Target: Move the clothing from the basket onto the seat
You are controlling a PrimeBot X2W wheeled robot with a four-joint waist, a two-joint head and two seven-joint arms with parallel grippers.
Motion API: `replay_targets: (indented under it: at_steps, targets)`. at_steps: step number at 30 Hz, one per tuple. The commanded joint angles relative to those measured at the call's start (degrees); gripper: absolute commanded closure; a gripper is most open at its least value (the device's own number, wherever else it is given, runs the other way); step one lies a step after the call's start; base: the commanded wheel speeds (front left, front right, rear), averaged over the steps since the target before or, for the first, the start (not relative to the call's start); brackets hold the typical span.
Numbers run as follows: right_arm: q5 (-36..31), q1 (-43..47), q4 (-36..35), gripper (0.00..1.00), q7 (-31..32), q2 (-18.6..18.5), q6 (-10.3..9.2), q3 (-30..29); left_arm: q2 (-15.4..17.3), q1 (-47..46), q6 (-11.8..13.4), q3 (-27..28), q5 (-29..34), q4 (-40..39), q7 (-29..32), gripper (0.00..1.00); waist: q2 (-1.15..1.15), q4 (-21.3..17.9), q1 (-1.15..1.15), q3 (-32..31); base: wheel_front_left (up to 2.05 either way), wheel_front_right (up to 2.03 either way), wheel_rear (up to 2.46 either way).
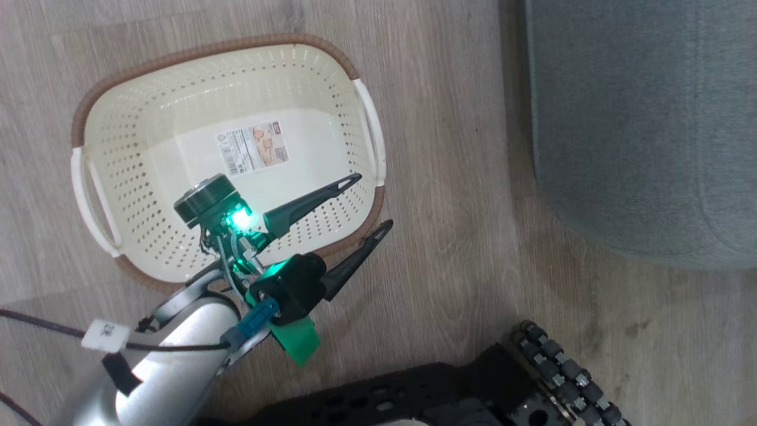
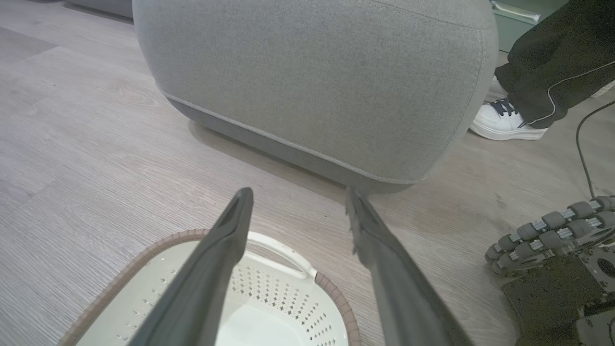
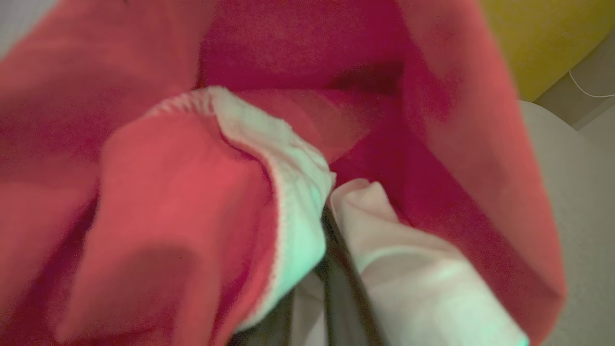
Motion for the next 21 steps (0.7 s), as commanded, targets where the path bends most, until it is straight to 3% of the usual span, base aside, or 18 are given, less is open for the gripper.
replay_targets:
  at_steps: [1, 14, 19, 21]
  targets:
    - [0.47, 0.16, -0.18, 0.0, -0.98, -1.9, -0.01, -0.06, 0.08, 0.06, -0.03, 1.71, 0.13, -1.59, -0.29, 0.0, 0.0, -0.29, 0.0, -0.71, 0.0, 0.0, 0.0]
    - [-0.24, 5.46, 2.29, 0.0, -6.64, -1.04, -0.01, 6.43, -4.58, 1.61, 0.04, 2.47, -0.79, 0.78, -0.29, 0.0, 0.0, -2.23, 0.0, -11.74, 0.0, 0.0, 0.0]
    - [2.05, 9.58, -0.56, 0.0, -8.16, -1.3, -0.01, 10.76, -7.28, 3.06, 0.19, 3.62, -1.13, 1.81, -0.29, 0.0, 0.0, -2.09, 0.0, -18.01, 0.0, 0.0, 0.0]
    - [5.39, 13.06, -4.69, 0.0, -8.59, -1.33, -0.01, 13.68, -8.78, 4.59, 0.21, 4.1, -1.24, 2.43, -0.29, 0.0, 0.0, -1.62, 0.0, -22.01, 0.0, 0.0, 0.0]
